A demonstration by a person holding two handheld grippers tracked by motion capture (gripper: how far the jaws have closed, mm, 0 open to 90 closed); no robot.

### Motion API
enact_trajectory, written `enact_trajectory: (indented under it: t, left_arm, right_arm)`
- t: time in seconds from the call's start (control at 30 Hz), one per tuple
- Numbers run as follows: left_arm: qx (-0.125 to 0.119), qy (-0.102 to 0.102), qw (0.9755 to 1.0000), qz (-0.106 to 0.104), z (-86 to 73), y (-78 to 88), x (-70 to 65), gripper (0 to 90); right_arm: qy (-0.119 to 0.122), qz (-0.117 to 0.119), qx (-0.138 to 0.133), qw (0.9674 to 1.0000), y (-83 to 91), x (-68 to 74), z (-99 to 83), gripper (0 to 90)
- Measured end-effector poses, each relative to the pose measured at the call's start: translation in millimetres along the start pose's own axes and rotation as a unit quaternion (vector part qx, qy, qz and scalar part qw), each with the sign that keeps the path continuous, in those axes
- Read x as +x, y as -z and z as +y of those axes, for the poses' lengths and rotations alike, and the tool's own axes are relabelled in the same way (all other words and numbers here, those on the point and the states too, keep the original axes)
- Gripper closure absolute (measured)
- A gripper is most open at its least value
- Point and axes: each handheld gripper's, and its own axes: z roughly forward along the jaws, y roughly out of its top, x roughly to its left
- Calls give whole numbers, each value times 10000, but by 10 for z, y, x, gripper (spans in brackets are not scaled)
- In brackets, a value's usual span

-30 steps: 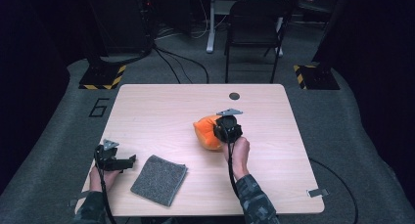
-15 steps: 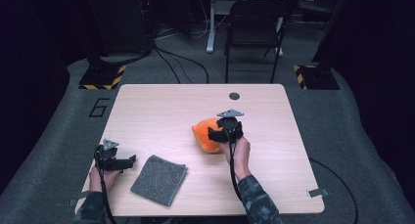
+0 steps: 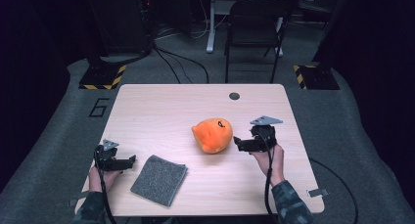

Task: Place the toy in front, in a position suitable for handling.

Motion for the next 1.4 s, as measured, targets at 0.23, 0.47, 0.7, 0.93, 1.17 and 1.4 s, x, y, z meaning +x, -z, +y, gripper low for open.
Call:
enact_trajectory:
  t: [0.23,0.47,0.7,0.93,1.17,1.4]
  left_arm:
    - [-21,26,10000,72,16,58,1,0]
    - [-177,-54,9988,-458,122,355,-214,0]
    - [-137,-472,9939,-990,164,462,-723,0]
    - [211,-1068,9877,-1122,49,451,-1157,0]
    - [353,-1278,9842,-1176,4,385,-1257,34]
    - [541,-1432,9809,-1200,-65,319,-1278,155]
  right_arm:
    - [-31,-26,245,9997,166,-248,-331,30]
    - [-112,-148,427,9989,329,-433,-659,37]
    - [-138,-185,453,9987,386,-494,-746,39]
    - [-219,-250,445,9985,488,-579,-865,40]
    - [-357,-311,500,9976,505,-678,-931,43]
    - [-389,-295,574,9972,475,-691,-948,45]
